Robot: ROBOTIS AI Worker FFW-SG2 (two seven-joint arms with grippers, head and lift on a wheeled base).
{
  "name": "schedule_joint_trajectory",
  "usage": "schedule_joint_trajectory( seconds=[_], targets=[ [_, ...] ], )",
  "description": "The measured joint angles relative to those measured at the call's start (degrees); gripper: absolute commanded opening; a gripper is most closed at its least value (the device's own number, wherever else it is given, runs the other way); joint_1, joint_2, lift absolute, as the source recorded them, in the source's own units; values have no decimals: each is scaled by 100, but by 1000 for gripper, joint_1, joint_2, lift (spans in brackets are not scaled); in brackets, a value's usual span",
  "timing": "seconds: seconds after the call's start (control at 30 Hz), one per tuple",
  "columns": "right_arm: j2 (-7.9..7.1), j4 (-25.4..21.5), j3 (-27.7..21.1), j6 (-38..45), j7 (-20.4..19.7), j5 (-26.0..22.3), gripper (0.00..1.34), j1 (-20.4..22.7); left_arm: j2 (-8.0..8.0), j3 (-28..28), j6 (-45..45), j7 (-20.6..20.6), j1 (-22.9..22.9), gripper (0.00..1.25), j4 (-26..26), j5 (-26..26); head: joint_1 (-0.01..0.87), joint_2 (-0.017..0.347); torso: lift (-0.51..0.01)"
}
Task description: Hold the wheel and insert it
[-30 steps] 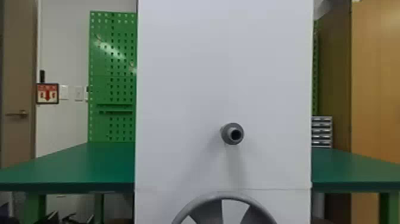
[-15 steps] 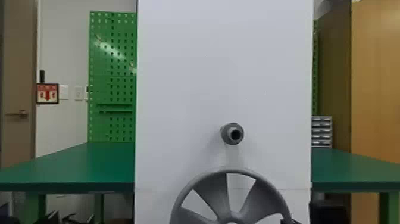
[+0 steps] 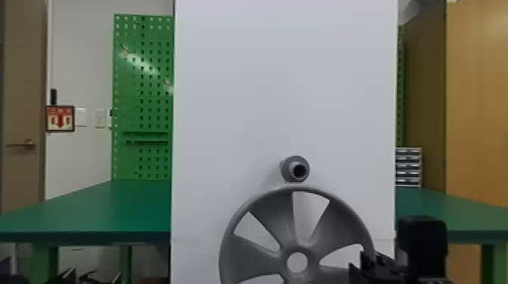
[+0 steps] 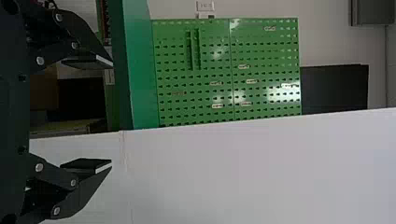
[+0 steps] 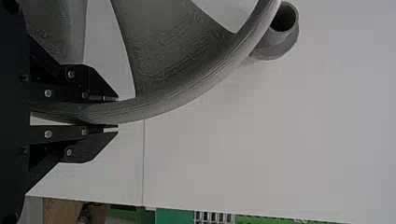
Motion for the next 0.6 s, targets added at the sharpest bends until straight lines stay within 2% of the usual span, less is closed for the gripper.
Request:
schedule_joint_trajectory(
  seconds=[0.23, 0.6],
  targets=[
    [-37, -118, 26, 571, 0, 30, 150, -435, 0, -38, 24, 0, -15, 752, 0, -40, 0, 2, -499],
    [-68, -143, 63, 973, 0, 86, 150, -931, 0, -62, 39, 0, -27, 752, 1, -69, 0, 2, -499]
  ],
)
